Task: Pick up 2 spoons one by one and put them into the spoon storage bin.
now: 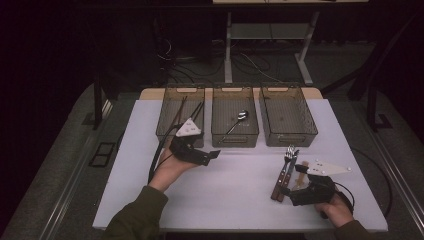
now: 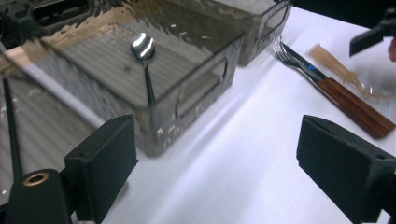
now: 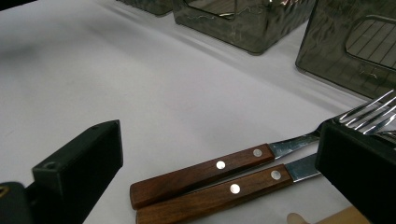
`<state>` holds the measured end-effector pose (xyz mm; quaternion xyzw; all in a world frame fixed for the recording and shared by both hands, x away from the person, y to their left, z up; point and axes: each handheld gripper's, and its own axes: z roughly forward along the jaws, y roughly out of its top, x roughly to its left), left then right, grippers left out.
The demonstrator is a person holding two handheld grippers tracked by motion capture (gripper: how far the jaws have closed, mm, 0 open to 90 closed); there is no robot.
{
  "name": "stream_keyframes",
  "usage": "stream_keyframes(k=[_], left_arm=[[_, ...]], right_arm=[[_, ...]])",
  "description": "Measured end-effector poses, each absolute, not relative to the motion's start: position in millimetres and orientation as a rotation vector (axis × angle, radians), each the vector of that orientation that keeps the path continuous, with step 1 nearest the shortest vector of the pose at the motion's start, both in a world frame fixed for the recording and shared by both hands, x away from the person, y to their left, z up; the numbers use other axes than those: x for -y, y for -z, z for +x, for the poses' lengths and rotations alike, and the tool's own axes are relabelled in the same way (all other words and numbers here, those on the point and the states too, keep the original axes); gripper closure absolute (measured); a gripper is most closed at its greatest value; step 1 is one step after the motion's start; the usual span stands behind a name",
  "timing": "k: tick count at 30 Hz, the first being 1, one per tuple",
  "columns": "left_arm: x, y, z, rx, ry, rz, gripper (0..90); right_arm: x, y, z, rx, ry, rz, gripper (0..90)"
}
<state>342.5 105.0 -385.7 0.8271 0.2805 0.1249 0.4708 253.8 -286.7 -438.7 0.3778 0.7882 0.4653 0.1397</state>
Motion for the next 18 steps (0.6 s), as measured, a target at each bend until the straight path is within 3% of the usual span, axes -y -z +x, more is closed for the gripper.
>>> stream_keyframes(k=[11, 18], left_arm=[[-136, 410, 301, -0.676, -0.338, 1.967, 5.7], [-149, 422, 287, -0.69, -0.276, 1.952, 0.0]], right_arm=[[286, 439, 253, -2.281, -1.332, 1.078, 0.5], [286, 439, 253, -2.285, -1.328, 1.074, 0.6]])
